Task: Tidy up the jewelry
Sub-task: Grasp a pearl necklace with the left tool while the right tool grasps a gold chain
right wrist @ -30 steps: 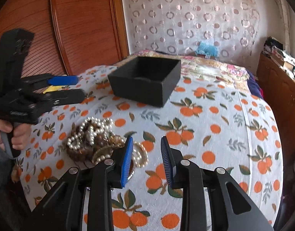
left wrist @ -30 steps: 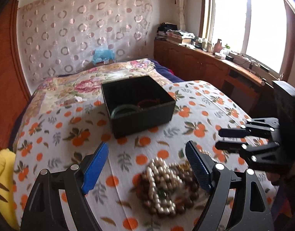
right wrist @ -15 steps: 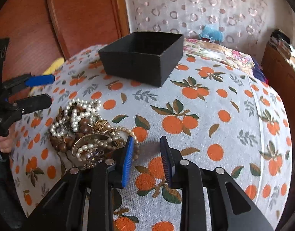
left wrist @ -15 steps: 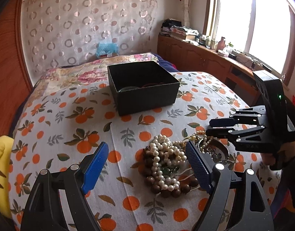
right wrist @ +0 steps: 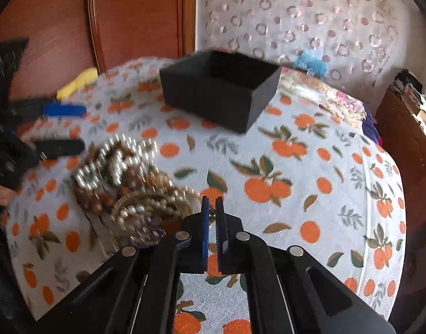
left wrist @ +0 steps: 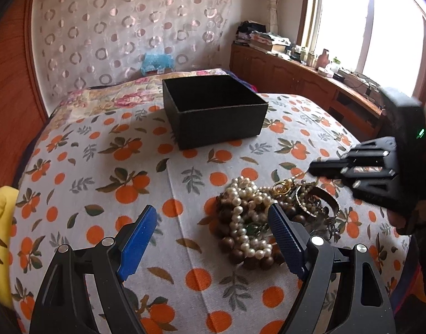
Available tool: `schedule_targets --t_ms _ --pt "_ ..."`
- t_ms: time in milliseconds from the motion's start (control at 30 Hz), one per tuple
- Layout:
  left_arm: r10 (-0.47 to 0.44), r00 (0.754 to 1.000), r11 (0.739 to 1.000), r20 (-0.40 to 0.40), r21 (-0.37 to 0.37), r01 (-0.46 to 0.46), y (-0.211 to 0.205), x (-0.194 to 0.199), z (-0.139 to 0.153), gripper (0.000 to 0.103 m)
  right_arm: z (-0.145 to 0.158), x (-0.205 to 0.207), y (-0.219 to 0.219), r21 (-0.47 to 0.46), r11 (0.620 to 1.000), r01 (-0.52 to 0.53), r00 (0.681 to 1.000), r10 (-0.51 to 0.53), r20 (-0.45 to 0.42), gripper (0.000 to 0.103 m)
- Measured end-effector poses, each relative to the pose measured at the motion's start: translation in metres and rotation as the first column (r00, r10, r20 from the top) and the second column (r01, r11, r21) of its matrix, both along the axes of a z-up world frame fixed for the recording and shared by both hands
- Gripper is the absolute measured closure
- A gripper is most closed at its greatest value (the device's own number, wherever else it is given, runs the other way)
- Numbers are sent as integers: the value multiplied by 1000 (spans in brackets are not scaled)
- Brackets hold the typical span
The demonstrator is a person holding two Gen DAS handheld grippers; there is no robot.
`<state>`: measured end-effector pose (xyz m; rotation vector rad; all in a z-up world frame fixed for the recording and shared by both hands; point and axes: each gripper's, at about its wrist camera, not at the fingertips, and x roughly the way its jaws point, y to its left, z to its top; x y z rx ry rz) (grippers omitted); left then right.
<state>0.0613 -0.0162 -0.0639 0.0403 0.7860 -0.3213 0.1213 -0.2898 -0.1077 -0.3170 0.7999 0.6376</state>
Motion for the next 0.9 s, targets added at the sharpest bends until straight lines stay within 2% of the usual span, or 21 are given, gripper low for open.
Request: schedule_targets --t_ms 133,200,233,400,533,667,733,900 --pt "-19 1000 999 -12 -28 18 2 1 0 25 25 -5 -4 49 999 8 999 -10 49 98" --pt "-37 999 999 -15 -36 36 -1 3 0 37 37 -7 -6 64 998 10 997 -15 73 98" --pt "-51 998 998 -24 -41 50 -4 6 0 39 41 -8 -6 70 998 12 997 -17 81 98" --pt "-90 994 994 -64 -66 85 -12 22 -6 64 60 -10 -9 112 994 15 993 -27 112 98" --pt "-95 992 993 -89 -74 88 -16 33 -11 76 70 -11 -9 129 992 11 991 -27 129 98" --pt "-96 991 994 -90 -68 90 -16 34 -12 96 83 -14 -11 148 989 8 988 -31 153 98" --pt "-106 991 992 -83 -84 99 -15 33 -8 96 89 -16 -11 156 988 5 986 -31 164 98" --pt "-111 993 992 -25 -68 110 -19 23 9 96 107 -21 -13 177 984 5 979 -41 201 98"
